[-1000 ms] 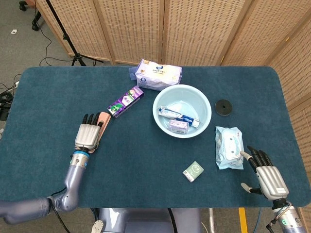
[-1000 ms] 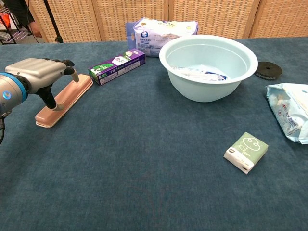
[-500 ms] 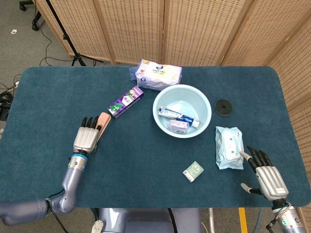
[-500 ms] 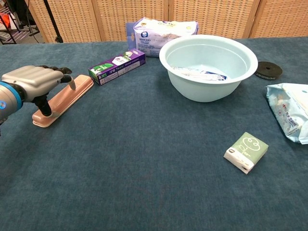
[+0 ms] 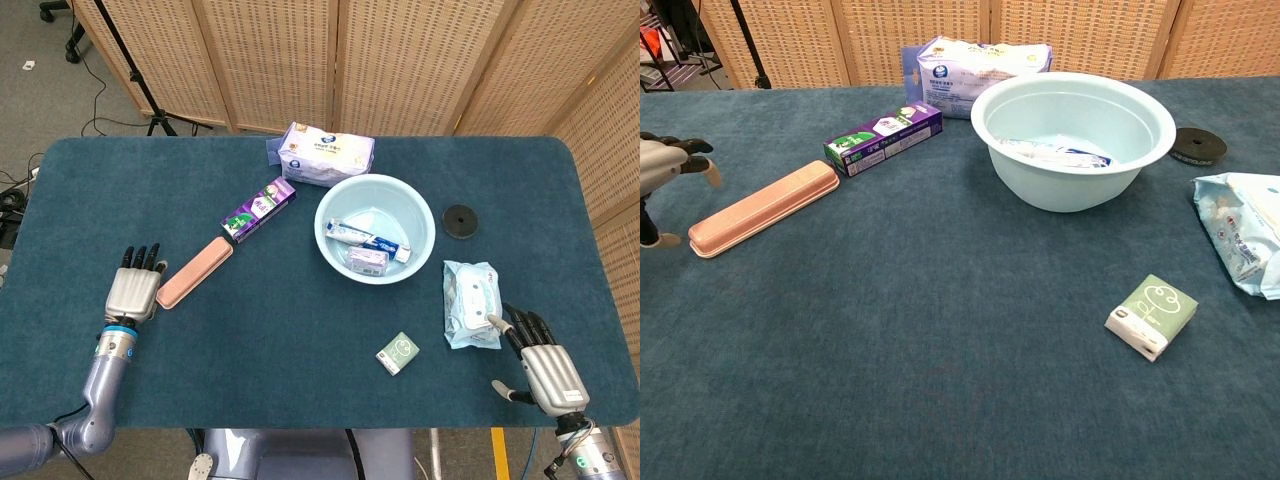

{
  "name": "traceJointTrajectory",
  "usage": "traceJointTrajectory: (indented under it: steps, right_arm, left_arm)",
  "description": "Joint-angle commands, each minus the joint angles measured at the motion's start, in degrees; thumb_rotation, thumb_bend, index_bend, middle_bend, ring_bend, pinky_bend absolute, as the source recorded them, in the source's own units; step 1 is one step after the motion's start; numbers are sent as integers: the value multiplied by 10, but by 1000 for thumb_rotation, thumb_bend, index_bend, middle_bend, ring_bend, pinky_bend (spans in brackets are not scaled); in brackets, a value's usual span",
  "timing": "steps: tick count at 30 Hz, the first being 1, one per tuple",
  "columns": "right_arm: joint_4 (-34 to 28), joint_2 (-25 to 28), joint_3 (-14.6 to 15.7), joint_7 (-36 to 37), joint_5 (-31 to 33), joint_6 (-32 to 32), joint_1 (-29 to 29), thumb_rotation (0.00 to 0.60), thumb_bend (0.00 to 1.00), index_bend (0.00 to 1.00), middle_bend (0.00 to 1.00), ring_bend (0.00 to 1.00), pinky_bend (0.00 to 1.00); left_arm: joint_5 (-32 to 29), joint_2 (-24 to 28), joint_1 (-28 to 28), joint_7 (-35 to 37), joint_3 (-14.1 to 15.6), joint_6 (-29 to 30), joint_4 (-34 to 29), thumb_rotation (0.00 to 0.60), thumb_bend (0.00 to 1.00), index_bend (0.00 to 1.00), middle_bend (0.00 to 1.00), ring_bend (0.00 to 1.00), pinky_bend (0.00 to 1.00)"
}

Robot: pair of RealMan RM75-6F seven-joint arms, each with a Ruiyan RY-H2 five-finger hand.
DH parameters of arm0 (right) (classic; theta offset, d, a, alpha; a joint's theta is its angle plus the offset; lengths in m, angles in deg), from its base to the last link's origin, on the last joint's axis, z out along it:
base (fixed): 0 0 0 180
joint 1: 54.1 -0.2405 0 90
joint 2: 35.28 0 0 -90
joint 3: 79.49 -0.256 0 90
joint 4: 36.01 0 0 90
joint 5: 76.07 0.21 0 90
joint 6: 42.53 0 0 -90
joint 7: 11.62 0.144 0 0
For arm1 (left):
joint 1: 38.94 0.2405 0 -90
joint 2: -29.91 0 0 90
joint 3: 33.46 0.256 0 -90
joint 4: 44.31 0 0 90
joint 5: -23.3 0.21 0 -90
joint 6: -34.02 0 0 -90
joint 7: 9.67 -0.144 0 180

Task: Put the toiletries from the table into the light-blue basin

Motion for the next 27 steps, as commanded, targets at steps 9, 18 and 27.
traceJointTrajectory:
  steps: [9, 18, 27]
  right_arm:
    - [-2, -7, 6, -13, -7, 6, -1, 600, 208, 124, 0, 0, 0]
    - [-2, -3, 3, -8, -4, -3, 1, 600, 208, 124, 0, 0, 0]
    - [-3, -1, 3, -5, -7, -6, 3, 600, 208, 123, 0, 0, 0]
  left_arm:
    - [19, 24, 23, 72, -14, 0, 1, 600, 266, 250, 0, 0, 0]
    - [70, -16, 9, 73, -15, 0, 5, 600, 266, 250, 0, 0, 0]
    - [90, -67, 3, 88, -19, -5, 70, 600, 266, 250, 0, 0, 0]
